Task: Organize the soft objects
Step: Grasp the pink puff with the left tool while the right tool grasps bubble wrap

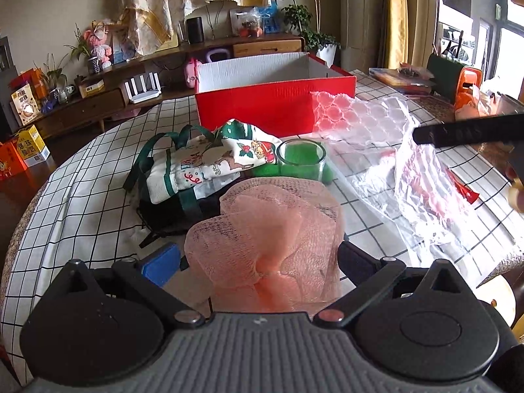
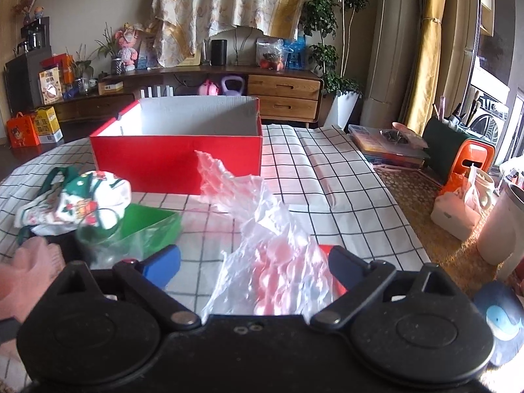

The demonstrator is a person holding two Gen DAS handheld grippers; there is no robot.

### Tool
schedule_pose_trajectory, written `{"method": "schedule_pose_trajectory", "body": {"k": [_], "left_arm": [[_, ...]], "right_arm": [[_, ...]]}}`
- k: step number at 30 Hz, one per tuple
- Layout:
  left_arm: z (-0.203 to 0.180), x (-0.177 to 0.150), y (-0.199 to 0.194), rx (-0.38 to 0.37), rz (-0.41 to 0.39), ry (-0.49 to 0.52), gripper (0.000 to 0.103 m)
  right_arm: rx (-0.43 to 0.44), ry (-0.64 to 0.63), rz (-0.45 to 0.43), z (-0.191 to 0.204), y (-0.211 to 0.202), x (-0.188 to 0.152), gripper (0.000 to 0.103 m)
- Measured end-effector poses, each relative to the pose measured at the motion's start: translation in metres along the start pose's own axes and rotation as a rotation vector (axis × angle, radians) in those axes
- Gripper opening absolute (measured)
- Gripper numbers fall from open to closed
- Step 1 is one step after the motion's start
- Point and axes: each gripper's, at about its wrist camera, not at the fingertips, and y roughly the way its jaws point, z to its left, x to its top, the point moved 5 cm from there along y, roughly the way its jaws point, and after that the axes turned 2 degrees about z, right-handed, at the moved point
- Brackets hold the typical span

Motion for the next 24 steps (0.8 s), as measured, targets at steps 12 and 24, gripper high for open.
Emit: {"method": "schedule_pose_trajectory", "body": {"k": [12,24], "left_arm": [[-0.002,-0.002,0.03,0.003,0.045,0.027,0.102],[-0.008,-0.003,0.041,-0.022,0.06,0.033,0.069]], "right_arm": [[-0.049,-0.063,0.12,-0.007,0.076,0.005,0.077],[-0.053,-0.05,0.141,-0.014,0.08,0.0,0.037]]}}
